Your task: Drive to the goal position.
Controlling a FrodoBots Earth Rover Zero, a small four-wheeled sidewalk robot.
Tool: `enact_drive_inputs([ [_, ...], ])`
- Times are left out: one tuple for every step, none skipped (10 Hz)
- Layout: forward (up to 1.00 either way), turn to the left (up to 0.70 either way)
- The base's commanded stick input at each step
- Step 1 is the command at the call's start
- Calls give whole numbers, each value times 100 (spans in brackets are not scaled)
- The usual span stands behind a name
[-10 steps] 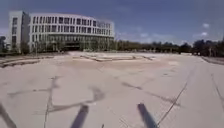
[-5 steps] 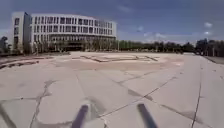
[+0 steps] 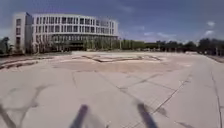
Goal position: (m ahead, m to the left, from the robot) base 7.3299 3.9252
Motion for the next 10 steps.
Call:
enact_drive_inputs([
  [70, 0],
  [70, 0],
  [70, 0],
  [70, 0],
  [70, 0],
  [70, 0],
  [70, 0],
  [70, 0],
  [70, 0],
  [70, 0],
])
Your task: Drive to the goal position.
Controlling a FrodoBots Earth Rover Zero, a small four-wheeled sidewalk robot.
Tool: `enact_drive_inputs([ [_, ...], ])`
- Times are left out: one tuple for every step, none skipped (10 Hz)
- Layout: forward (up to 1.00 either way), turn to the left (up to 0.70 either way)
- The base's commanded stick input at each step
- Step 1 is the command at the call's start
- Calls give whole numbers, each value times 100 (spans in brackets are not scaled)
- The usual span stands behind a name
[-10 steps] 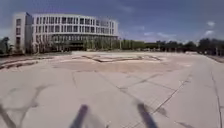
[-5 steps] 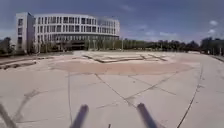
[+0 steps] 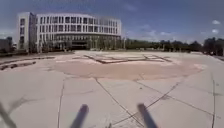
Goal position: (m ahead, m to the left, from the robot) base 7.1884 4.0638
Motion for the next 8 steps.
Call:
enact_drive_inputs([
  [70, 0],
  [70, 0],
  [70, 0],
  [70, 0],
  [70, 0],
  [70, 0],
  [70, 0],
  [70, 0],
])
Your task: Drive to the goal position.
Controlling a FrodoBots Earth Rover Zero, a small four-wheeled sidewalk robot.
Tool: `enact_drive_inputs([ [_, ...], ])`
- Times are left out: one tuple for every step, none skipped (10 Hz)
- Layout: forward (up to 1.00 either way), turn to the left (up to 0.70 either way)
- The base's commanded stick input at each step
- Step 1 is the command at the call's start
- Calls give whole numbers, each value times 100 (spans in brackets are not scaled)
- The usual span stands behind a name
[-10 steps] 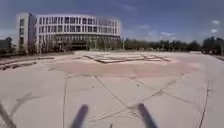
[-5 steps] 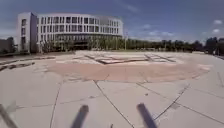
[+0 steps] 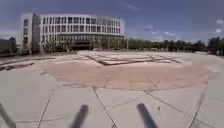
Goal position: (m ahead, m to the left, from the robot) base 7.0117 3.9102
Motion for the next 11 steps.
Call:
enact_drive_inputs([
  [70, 0],
  [70, 0],
  [70, 0],
  [70, 0],
  [70, 0],
  [70, 0],
  [70, 0],
  [70, 0],
  [70, 0],
  [70, 0],
  [70, 0],
])
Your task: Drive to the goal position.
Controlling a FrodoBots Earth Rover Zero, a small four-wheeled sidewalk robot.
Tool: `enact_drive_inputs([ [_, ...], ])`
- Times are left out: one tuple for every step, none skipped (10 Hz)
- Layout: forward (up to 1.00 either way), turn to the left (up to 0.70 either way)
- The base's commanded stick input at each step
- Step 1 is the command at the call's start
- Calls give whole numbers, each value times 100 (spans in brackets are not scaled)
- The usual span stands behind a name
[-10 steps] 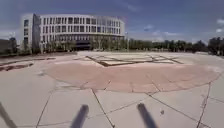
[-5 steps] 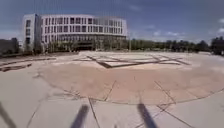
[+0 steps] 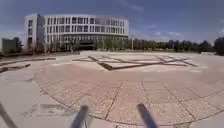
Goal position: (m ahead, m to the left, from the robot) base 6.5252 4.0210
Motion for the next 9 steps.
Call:
enact_drive_inputs([
  [70, 0],
  [70, 0],
  [70, 0],
  [70, 0],
  [70, 0],
  [70, 0],
  [70, 0],
  [70, 0],
  [70, 2],
])
